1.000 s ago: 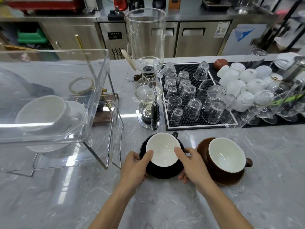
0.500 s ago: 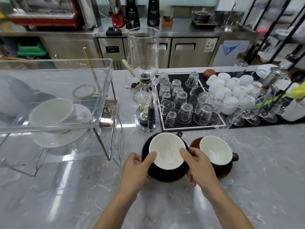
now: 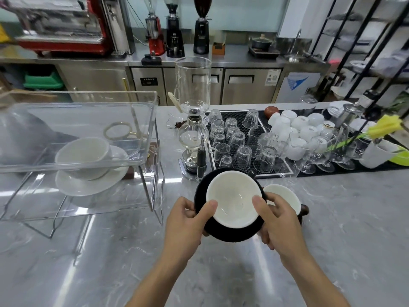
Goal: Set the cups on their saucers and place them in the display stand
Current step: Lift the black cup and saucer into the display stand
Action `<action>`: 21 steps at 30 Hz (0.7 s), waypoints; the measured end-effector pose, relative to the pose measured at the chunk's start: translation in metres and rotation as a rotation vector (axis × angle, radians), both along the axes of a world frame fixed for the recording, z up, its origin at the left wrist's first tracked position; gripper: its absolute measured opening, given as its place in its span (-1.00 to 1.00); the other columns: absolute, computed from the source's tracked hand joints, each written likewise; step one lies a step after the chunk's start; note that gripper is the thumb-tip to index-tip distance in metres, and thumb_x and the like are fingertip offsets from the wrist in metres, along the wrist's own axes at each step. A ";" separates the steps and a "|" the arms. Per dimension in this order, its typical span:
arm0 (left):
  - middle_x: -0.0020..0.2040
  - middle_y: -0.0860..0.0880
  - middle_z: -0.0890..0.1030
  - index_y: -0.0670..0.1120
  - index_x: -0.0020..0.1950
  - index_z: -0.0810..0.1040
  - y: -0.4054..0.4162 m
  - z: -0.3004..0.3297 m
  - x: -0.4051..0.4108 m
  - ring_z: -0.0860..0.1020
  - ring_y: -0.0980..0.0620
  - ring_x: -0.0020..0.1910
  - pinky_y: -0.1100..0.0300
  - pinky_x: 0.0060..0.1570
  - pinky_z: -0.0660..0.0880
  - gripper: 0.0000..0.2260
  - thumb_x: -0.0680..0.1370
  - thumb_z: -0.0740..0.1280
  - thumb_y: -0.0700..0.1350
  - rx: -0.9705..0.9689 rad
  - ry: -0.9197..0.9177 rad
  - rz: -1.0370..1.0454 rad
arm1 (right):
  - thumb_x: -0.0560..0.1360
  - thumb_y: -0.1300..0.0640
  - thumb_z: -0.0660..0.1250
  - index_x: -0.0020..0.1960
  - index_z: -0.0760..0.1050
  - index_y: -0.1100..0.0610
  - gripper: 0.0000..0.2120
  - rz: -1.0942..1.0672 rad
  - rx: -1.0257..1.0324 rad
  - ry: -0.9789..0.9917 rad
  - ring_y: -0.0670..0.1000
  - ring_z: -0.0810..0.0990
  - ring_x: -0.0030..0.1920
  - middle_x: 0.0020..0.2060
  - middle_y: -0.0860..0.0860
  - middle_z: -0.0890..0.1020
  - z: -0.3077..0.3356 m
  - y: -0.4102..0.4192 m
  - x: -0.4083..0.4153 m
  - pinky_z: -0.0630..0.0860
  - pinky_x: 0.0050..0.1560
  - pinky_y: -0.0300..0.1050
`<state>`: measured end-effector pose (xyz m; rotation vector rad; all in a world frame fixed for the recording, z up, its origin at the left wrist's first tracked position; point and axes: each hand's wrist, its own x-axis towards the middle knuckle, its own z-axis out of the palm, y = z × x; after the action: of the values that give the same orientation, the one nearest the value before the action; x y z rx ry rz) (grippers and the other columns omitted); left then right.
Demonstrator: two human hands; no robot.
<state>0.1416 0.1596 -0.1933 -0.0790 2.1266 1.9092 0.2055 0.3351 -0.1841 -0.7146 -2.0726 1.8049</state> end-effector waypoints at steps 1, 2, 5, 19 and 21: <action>-0.40 -0.22 0.59 -0.23 -0.09 0.40 -0.001 0.004 0.000 0.45 0.11 -0.61 0.25 -0.52 0.35 -0.61 0.48 0.48 0.05 0.011 0.018 -0.002 | 0.53 -0.04 0.37 0.02 0.53 -0.02 -0.87 -0.001 0.002 0.013 0.04 0.34 -0.58 -0.46 0.10 0.46 0.003 0.000 0.001 0.24 -0.56 -0.22; -0.42 -0.18 0.59 -0.21 -0.10 0.40 -0.001 0.008 0.001 0.45 0.11 -0.60 0.25 -0.52 0.35 -0.62 0.48 0.49 0.04 0.026 0.034 -0.004 | 0.53 -0.03 0.38 0.03 0.54 0.01 -0.86 -0.001 0.000 0.027 0.03 0.34 -0.59 -0.46 0.10 0.46 0.007 0.000 0.002 0.25 -0.56 -0.23; -0.44 -0.11 0.59 -0.20 -0.11 0.40 -0.002 0.021 0.003 0.46 0.11 -0.58 0.29 -0.52 0.36 -0.59 0.45 0.52 0.07 0.085 0.076 -0.013 | 0.52 -0.03 0.40 0.04 0.55 -0.02 -0.86 -0.017 -0.008 0.086 0.02 0.33 -0.57 -0.45 0.06 0.49 0.021 -0.002 0.005 0.31 -0.52 -0.22; -0.38 -0.27 0.55 -0.15 -0.13 0.40 -0.015 0.101 -0.001 0.39 -0.02 -0.46 0.18 -0.43 0.35 -0.44 0.20 0.45 0.27 0.175 0.382 0.012 | 0.25 -0.24 0.36 0.14 0.55 -0.07 -0.50 -0.020 0.056 0.345 -0.14 0.40 -0.57 -0.52 -0.14 0.50 0.102 -0.020 -0.003 0.27 -0.56 -0.42; -0.32 -0.30 0.57 -0.11 -0.15 0.40 -0.018 0.113 -0.001 0.42 -0.02 -0.42 0.12 -0.39 0.35 -0.47 0.20 0.44 0.28 0.163 0.418 0.015 | 0.26 -0.22 0.34 0.18 0.54 -0.04 -0.47 -0.010 0.049 0.375 -0.14 0.30 -0.59 -0.56 -0.11 0.43 0.113 -0.023 -0.004 0.23 -0.61 -0.35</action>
<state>0.1410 0.1412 -0.0804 0.3697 2.2044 2.2588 0.2011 0.3125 -0.0713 -0.3388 -1.8525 1.7200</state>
